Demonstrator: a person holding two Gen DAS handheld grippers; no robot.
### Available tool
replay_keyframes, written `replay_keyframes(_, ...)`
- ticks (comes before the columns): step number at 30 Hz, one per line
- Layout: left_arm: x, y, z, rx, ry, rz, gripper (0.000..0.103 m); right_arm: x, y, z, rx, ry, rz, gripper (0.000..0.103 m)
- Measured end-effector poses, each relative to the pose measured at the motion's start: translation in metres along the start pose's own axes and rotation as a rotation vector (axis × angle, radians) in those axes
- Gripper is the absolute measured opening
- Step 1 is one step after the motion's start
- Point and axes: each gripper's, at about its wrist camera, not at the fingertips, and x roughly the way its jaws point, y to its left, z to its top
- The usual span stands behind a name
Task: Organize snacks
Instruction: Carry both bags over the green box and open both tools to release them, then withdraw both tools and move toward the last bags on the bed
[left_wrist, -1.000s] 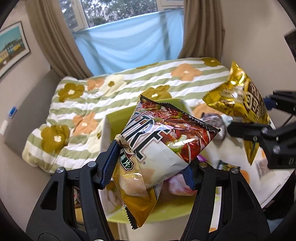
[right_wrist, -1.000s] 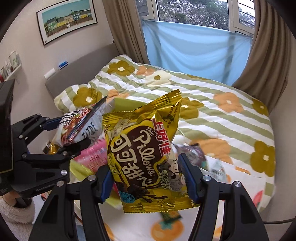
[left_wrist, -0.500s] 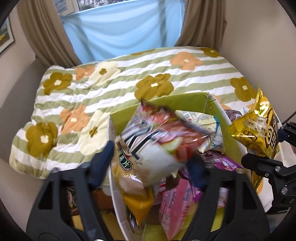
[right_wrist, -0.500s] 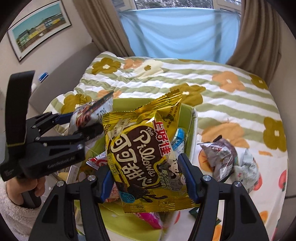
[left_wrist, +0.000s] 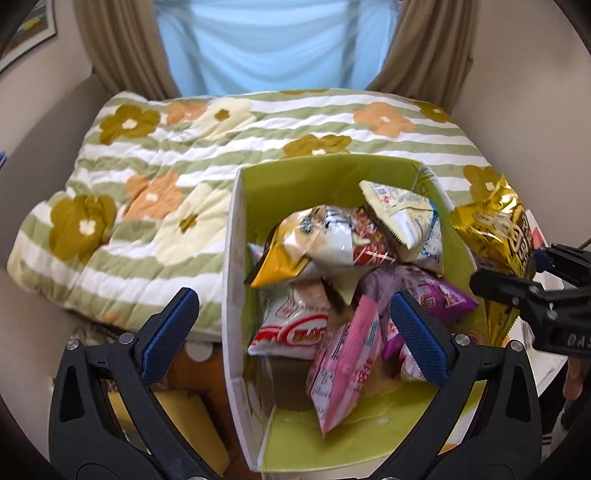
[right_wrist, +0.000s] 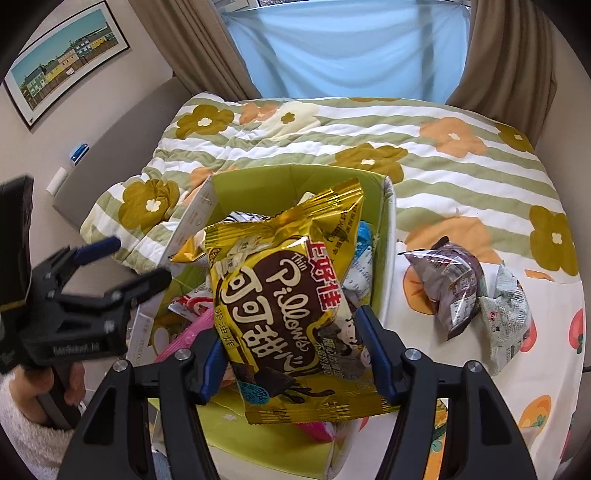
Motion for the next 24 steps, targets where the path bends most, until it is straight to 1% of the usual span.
replay_keyframes(3, -0.003, 0.002, -0.002, -0.016, -0.006, 0.003, 0.103, 0.009, 0.002, 0.004, 0.01, 0.004, 0.007, 0.061)
replay_keyframes(6, -0.007, 0.006, -0.004, -0.015, -0.016, 0.036, 0.103, 0.017, 0.007, 0.009, 0.009, 0.006, 0.025, 0.062)
replay_keyframes(7, -0.008, 0.007, -0.005, -0.017, -0.017, 0.044, 0.102, 0.019, 0.008, 0.008, 0.009, 0.006, 0.031, 0.064)
replay_keyframes(8, -0.01, 0.01, -0.006, -0.026, -0.019, 0.058, 0.102, 0.019, 0.011, 0.008, 0.008, -0.003, 0.043, 0.077)
replay_keyframes(9, -0.011, 0.013, -0.009, -0.037, -0.018, 0.056, 0.102, 0.018, 0.011, 0.007, 0.01, -0.023, 0.047, 0.086)
replay_keyframes(10, -0.011, 0.016, -0.011, -0.049, -0.013, 0.051, 0.102, 0.016, 0.011, 0.004, 0.009, -0.043, 0.05, 0.102)
replay_keyframes(13, -0.013, 0.022, -0.02, -0.072, -0.007, 0.054, 0.102, 0.011, 0.008, -0.005, 0.006, -0.067, 0.07, 0.103)
replay_keyframes(17, -0.019, 0.023, -0.029, -0.089, -0.008, 0.055, 0.102, 0.004, 0.005, -0.012, 0.019, -0.083, 0.061, 0.103)
replay_keyframes(22, -0.032, 0.017, -0.032, -0.085, -0.041, 0.04, 0.102, -0.01, 0.005, -0.02, 0.029, -0.117, 0.061, 0.103)
replay_keyframes(24, -0.037, 0.011, -0.031, -0.077, -0.061, 0.025, 0.102, -0.022, 0.006, -0.025, 0.032, -0.148, 0.051, 0.103)
